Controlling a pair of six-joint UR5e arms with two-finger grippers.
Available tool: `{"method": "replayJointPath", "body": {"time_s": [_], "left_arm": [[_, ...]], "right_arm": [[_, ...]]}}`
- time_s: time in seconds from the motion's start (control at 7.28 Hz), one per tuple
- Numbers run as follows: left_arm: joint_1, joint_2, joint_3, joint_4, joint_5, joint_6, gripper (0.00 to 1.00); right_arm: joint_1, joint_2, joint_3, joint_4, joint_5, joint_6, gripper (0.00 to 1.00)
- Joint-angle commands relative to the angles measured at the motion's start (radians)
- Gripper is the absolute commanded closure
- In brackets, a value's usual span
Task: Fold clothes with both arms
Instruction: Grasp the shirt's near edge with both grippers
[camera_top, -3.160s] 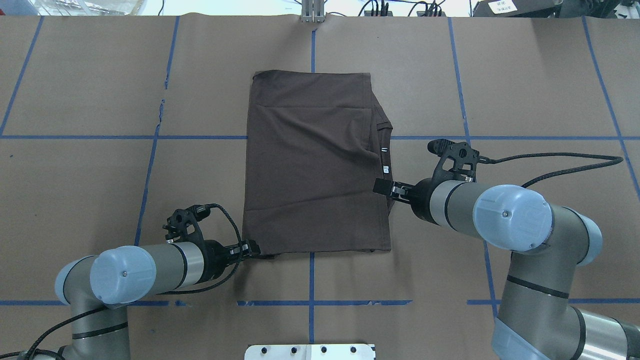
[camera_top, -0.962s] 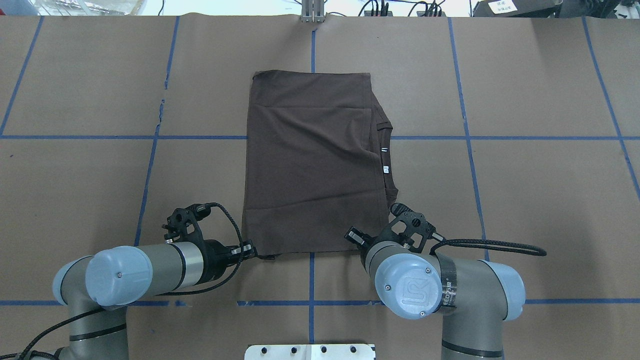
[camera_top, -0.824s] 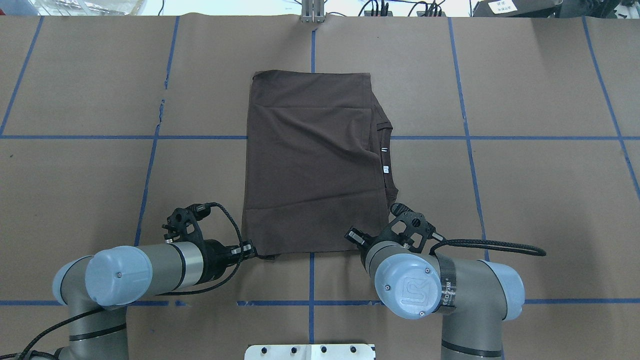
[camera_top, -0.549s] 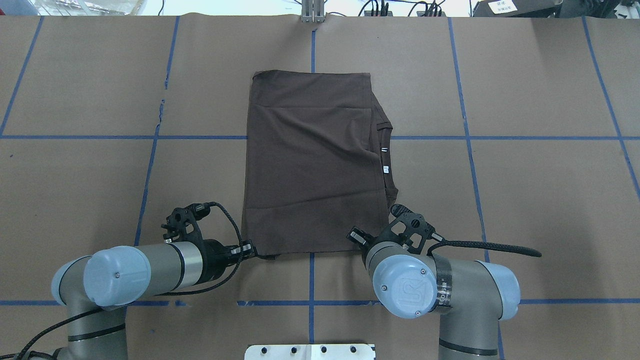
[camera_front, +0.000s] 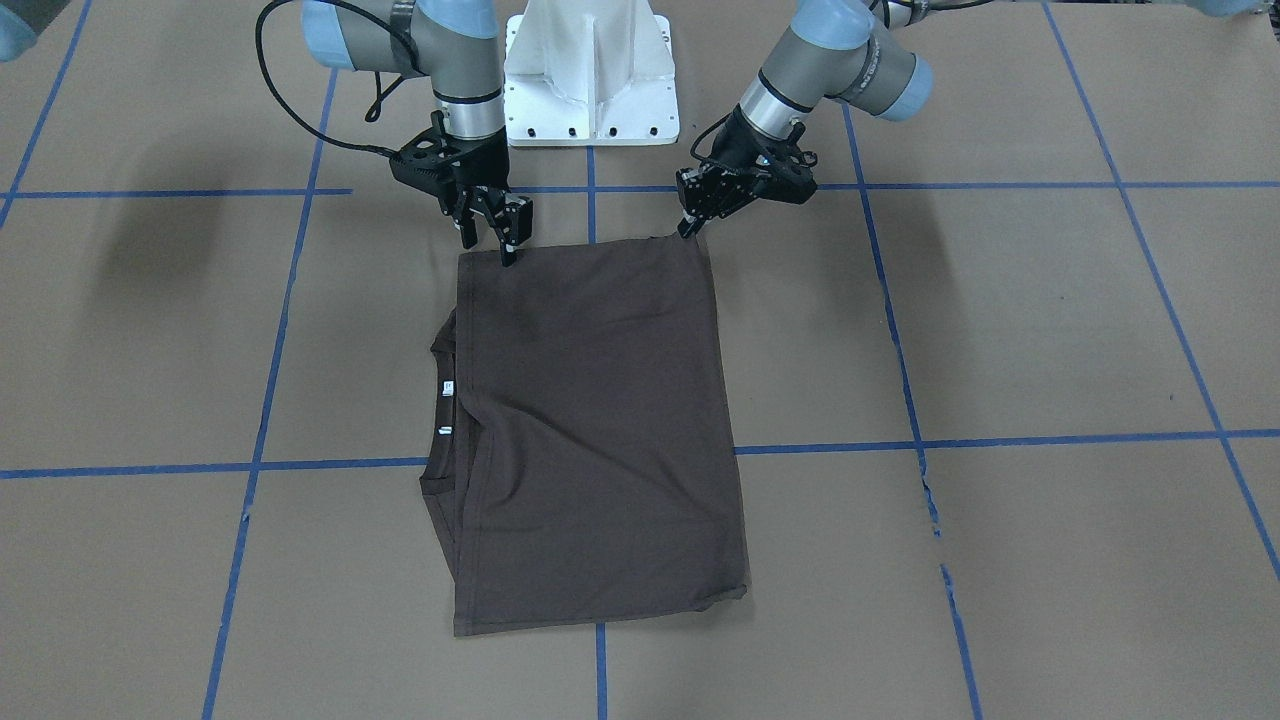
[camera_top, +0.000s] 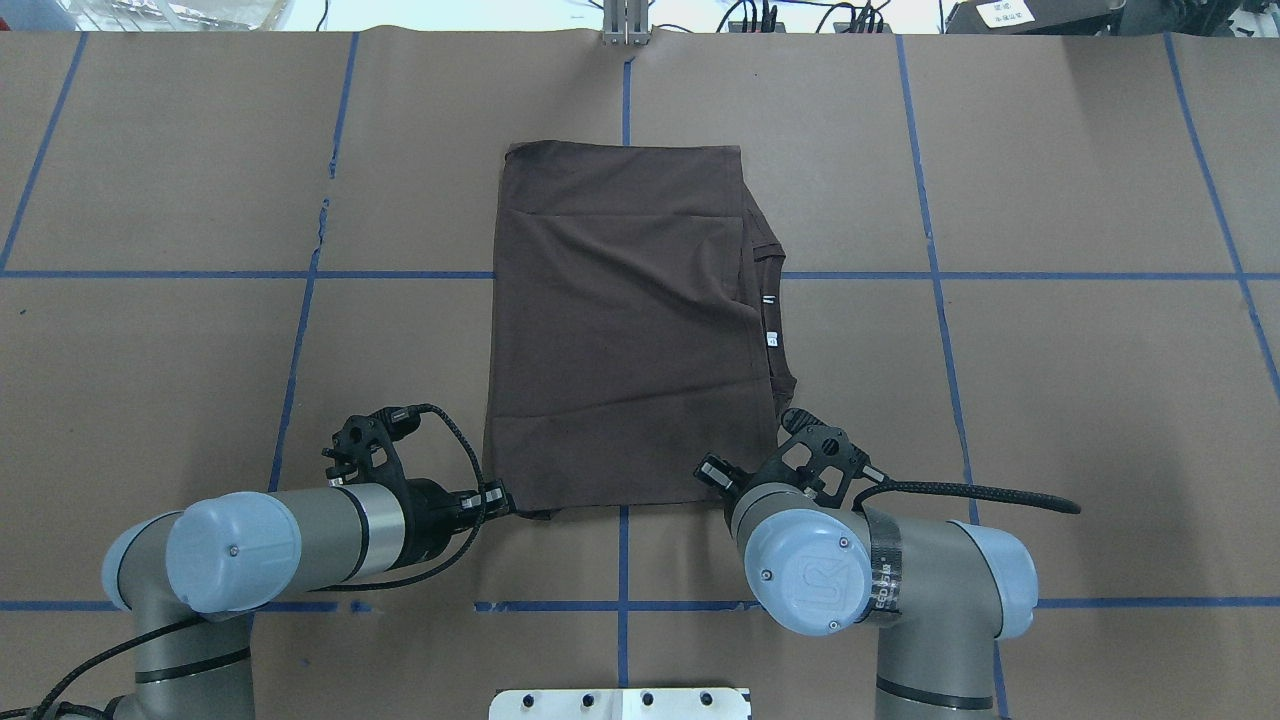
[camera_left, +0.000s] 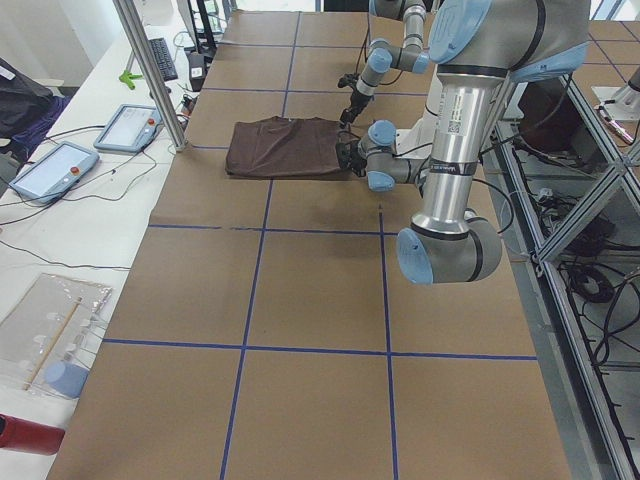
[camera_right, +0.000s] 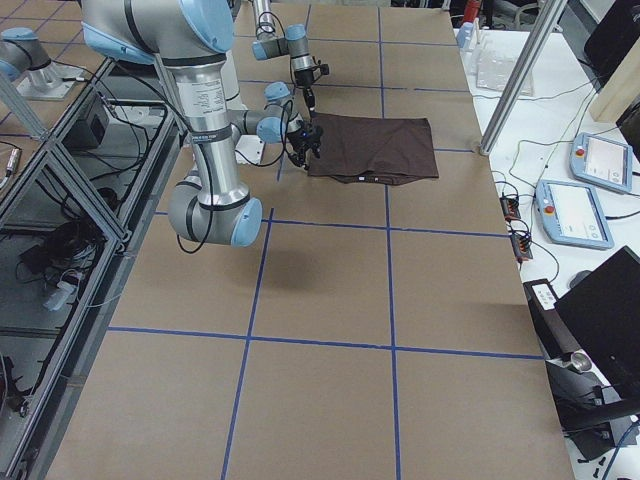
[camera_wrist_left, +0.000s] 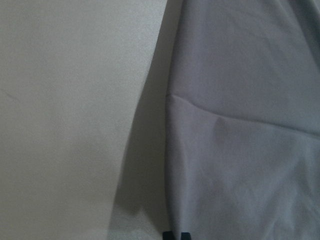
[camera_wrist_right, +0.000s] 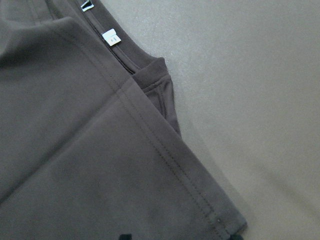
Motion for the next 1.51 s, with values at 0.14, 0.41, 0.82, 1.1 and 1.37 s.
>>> {"method": "replayJointPath", "body": {"time_s": [0.14,0.41,0.82,1.1,1.37], "left_arm": [[0.000,0.002,-0.007,0.000,0.000,0.000,1.00],[0.000,0.003,-0.007,0.000,0.000,0.000,1.00],[0.000,0.003,-0.007,0.000,0.000,0.000,1.00],[0.000,0.003,-0.007,0.000,0.000,0.000,1.00],[0.000,0.005,-0.007,0.000,0.000,0.000,1.00]], "right_arm": [[0.003,0.000,-0.003,0.008,-0.006,-0.002,0.29],[0.009,0.032,-0.035,0.004,-0.008,-0.003,0.29],[0.012,0.042,-0.053,-0.004,-0.008,-0.009,0.28],[0.012,0.042,-0.058,-0.004,-0.008,-0.011,0.28],[0.012,0.042,-0.059,-0.004,-0.008,-0.009,0.28]]}}
